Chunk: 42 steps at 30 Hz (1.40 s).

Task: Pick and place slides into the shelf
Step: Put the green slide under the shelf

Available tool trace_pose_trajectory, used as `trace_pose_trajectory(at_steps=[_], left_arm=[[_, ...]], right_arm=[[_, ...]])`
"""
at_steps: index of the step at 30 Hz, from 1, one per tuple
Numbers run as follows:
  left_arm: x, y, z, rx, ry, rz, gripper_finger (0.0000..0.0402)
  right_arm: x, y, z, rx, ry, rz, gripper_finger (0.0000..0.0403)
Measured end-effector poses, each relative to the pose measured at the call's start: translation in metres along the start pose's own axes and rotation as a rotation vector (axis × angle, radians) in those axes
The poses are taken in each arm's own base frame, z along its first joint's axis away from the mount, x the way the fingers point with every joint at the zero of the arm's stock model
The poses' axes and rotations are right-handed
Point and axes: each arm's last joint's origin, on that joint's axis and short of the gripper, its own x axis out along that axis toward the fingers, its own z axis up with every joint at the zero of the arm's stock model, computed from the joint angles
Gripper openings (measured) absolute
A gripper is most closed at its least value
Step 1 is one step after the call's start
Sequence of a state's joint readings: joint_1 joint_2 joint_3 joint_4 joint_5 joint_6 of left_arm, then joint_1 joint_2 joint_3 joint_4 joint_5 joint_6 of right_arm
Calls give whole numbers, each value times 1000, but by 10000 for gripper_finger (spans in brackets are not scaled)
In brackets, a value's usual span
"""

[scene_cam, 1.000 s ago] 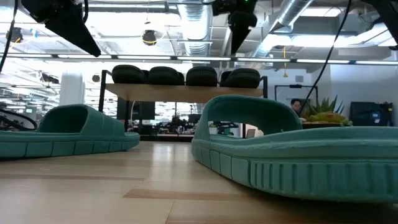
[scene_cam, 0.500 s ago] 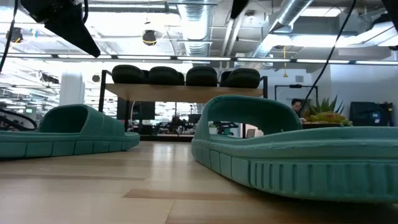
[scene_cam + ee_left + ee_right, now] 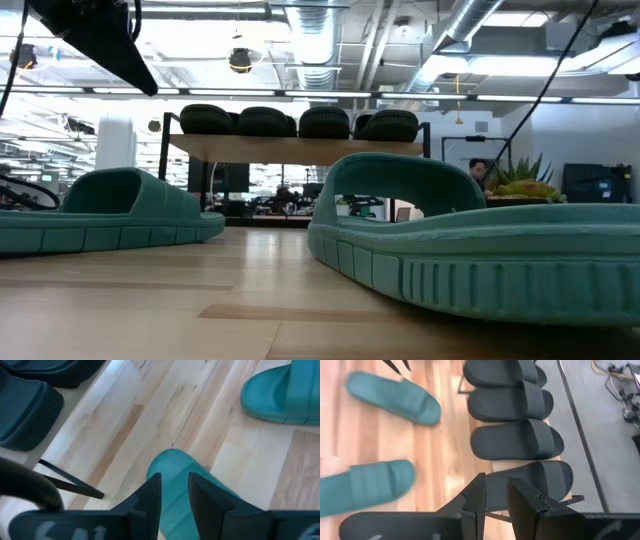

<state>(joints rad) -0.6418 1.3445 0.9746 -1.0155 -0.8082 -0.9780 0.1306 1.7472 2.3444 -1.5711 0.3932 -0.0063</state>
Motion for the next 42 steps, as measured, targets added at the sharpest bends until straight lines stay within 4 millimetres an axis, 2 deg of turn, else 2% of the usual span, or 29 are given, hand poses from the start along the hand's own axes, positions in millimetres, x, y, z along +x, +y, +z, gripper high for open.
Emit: trace_pose_trajectory(at_steps=[12,21,26,33,42], left_arm=[[-1,-11,9,34,-72,-89,87],[0,-11,10,28,-79,-83,87],[2,-10,13,3,-85,-74,87],[7,-9,19,-45,-100,-74,87],[8,-11,23,-83,-121,-94,87]], right_arm=[[-86,9,-36,74,-214,134,64],[-125,21,-59,85,-317,233,64],[-126,40,-58,54,-375,248,64],[-99,77,-56,-7,-458,329,64],[-70,87,-71,49,-729,555,64]])
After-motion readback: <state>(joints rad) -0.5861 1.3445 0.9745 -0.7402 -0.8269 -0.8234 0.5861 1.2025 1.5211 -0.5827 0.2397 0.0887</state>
